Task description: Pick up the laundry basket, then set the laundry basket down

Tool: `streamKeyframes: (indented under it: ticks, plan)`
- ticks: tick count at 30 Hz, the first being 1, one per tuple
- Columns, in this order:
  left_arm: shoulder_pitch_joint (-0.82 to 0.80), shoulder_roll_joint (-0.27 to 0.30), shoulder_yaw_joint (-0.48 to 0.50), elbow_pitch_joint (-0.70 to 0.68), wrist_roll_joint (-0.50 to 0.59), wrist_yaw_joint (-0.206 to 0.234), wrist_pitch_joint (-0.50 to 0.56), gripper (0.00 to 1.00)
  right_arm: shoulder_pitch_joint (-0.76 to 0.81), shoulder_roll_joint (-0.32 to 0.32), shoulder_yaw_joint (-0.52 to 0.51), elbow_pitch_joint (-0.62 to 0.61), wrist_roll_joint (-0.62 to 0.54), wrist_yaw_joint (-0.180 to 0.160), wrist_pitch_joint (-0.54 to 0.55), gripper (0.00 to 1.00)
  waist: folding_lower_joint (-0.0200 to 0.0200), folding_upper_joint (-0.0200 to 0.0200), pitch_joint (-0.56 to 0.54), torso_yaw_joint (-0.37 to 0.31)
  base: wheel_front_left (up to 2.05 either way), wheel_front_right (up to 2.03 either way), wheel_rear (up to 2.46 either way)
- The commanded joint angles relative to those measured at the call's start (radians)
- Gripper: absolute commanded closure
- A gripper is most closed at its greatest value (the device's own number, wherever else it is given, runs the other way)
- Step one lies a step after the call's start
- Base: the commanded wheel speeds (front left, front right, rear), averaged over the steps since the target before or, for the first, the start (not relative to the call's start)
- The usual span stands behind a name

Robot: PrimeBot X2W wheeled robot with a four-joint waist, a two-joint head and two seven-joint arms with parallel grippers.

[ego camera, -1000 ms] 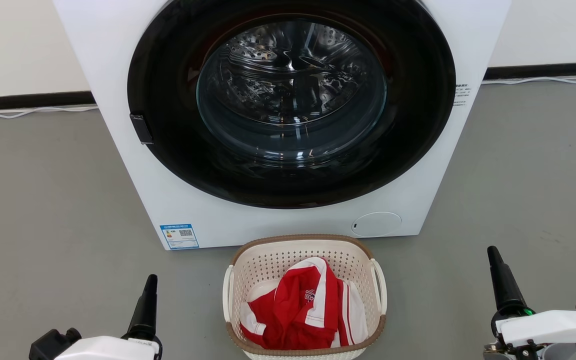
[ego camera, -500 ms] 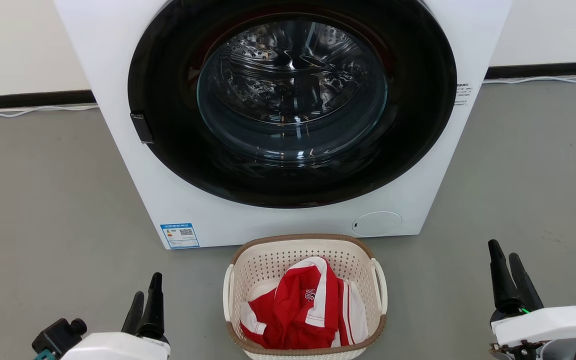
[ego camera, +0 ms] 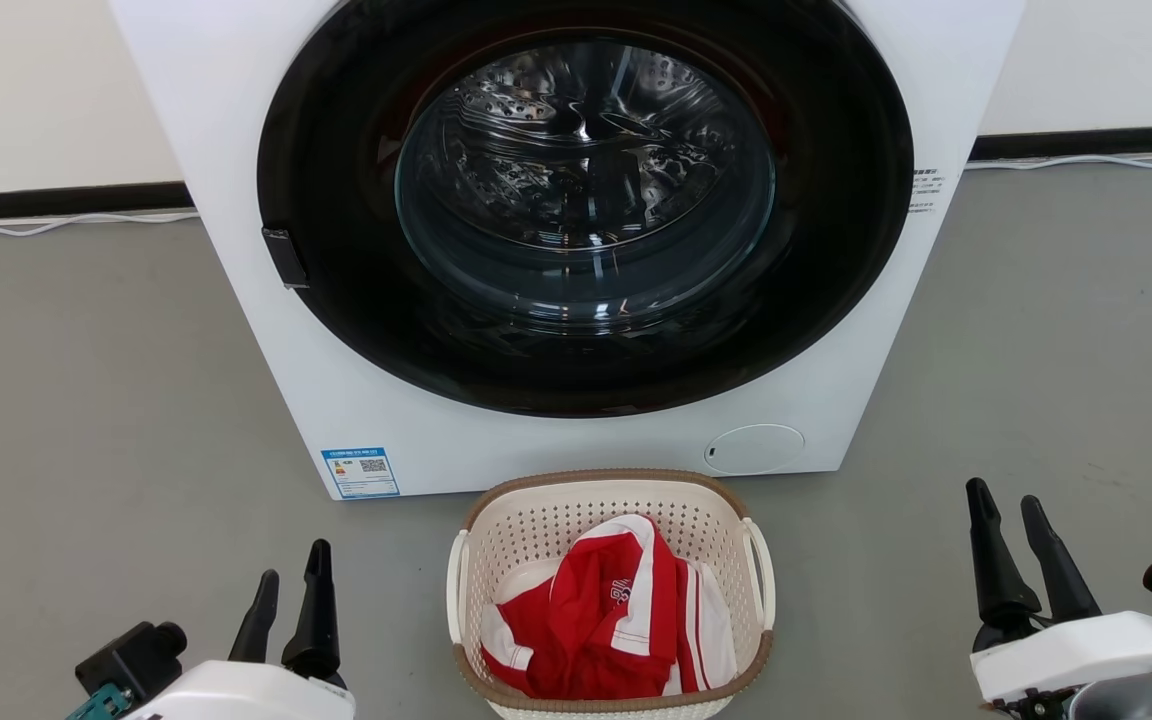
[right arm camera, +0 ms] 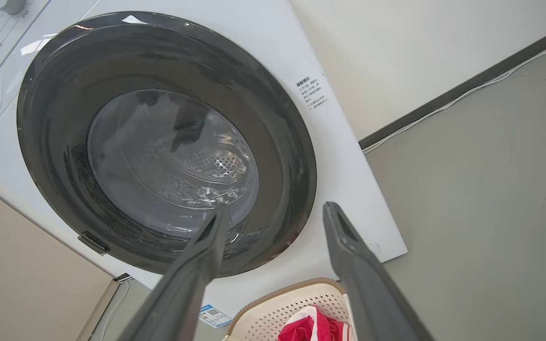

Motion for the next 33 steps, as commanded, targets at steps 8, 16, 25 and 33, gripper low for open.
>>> streamKeyframes:
  ticks: [8,16,25,33]
  plan:
    - [-0.014,0.011,0.008,-0.052,0.129,0.018,-0.031,0.0,-0.017,-0.03,0.025,-0.021,-0.112,0.005,-0.037,0.0,-0.0001,-0.0001,-0.001,0.001,0.0,0.0,0.0]
    - [-0.006,0.012,0.001,-0.065,0.235,0.023,-0.055,0.0,-0.018,-0.043,0.046,-0.003,-0.201,0.006,-0.06,0.0,-0.0001,-0.0001,-0.002,0.003,0.0,0.0,0.0]
    - [0.0,0.013,-0.004,-0.072,0.34,0.028,-0.081,0.0,-0.018,-0.052,0.058,0.027,-0.299,0.006,-0.087,0.0,-0.0001,-0.0001,-0.004,0.003,0.0,0.0,0.0]
    - [0.003,0.015,-0.009,-0.074,0.434,0.032,-0.104,0.0,-0.019,-0.057,0.071,0.047,-0.383,0.007,-0.11,0.0,-0.0001,-0.0001,-0.003,0.001,0.0,0.0,0.0]
